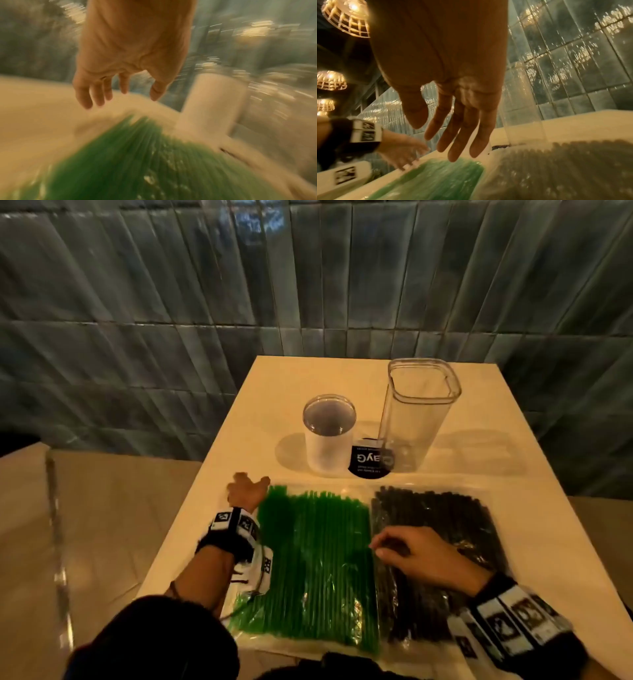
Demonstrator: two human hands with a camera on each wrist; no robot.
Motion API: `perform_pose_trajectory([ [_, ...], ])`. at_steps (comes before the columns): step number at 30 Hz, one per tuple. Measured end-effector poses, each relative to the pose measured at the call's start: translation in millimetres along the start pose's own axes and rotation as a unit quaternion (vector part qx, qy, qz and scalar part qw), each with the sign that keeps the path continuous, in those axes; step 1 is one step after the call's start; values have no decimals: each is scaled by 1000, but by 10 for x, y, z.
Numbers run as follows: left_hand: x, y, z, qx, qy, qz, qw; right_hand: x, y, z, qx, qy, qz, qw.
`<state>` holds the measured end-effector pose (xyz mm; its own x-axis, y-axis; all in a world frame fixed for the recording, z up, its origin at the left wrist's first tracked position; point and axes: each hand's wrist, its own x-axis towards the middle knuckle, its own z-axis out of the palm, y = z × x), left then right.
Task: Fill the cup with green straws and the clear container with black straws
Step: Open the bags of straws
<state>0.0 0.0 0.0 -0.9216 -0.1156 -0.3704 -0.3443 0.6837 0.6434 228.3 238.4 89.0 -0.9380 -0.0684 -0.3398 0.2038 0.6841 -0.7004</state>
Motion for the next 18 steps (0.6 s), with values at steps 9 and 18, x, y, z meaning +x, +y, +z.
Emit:
perform_pose_trajectory([
  [9,27,-65,-20,-249,-25,-32,968,-1,50,-47,2,16,-9,1000],
  [18,-888,509,-581,-310,50,258,914,54,-171,-197,23,114,-85,990],
])
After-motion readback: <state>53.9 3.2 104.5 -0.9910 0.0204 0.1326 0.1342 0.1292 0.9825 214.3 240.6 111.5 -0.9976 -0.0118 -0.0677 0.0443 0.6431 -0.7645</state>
